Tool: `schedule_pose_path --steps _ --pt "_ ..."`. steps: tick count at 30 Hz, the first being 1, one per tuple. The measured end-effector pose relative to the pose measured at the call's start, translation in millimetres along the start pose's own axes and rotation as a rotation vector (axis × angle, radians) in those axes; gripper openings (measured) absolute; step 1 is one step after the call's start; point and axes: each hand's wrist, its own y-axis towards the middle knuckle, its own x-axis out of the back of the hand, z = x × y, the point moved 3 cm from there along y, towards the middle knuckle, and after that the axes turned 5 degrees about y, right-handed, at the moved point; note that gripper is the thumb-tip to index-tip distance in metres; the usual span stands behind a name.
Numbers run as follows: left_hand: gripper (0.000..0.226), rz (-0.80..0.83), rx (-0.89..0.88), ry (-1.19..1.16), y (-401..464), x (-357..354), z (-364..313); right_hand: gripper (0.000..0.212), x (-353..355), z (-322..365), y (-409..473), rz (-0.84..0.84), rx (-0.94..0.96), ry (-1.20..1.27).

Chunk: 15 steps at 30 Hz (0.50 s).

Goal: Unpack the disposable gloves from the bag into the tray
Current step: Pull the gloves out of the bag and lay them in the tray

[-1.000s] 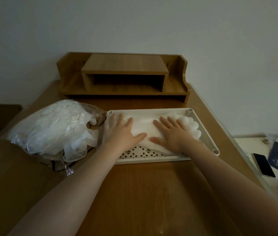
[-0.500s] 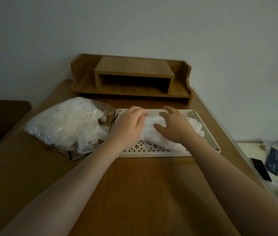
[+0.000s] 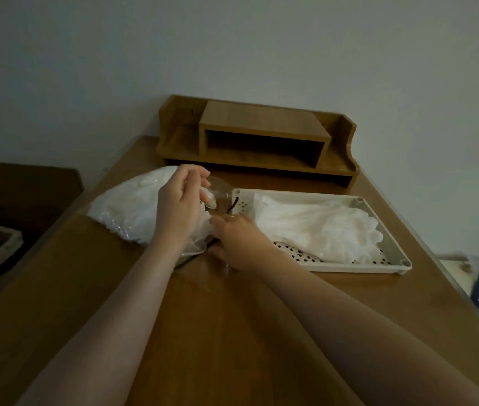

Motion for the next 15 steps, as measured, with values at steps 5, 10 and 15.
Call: schedule_pose_path --steps 5,10,15 --pt "0.027 0.025 0.055 0.015 3 1 14 0.031 -8 -1 12 -0.147 -0.108 -0.042" --pt "0.026 0.108 0.088 0.065 -1 -5 23 0.015 -9 -5 14 -0.257 -0.179 0.211" --pt "0.024 0.237 0.07 0.11 -7 -10 21 0.019 9 -24 -6 -0.432 -0.373 0.866"
